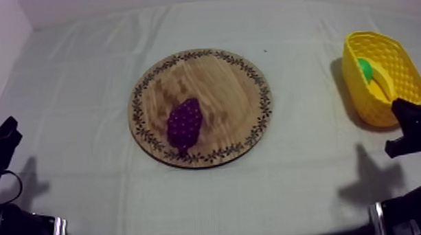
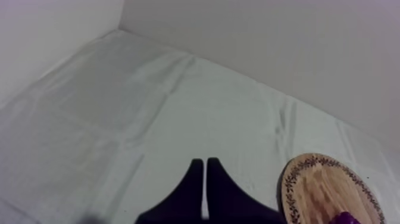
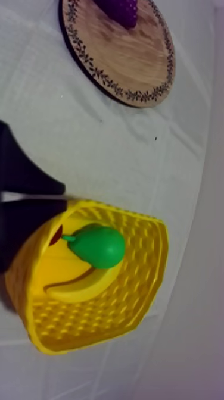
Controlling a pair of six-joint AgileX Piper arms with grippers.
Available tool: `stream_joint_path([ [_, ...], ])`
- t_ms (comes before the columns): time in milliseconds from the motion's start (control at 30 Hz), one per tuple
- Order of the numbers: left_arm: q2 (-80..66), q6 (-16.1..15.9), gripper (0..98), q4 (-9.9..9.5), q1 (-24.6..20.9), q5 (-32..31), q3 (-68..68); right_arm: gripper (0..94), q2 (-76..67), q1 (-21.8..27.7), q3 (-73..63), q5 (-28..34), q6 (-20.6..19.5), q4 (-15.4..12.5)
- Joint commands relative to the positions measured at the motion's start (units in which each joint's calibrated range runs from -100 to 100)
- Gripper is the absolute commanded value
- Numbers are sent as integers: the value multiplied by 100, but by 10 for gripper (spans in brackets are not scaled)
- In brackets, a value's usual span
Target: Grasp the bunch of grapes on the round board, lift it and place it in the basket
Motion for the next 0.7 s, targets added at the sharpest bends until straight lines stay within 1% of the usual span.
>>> stream_joint_path([
  [0, 2, -1, 0, 1, 2, -1, -4, 4, -4, -2, 6, 3, 1, 1],
  [400, 2, -1, 0, 1, 2, -1, -4, 4, -7, -35, 6, 3, 4, 1],
  [533, 2, -1, 0, 1, 2, -1, -4, 4, -11, -182, 6, 3, 16, 1],
  [667, 2, -1, 0, 1, 2, -1, -4, 6, -13, -492, -12, 130, -28, 14],
])
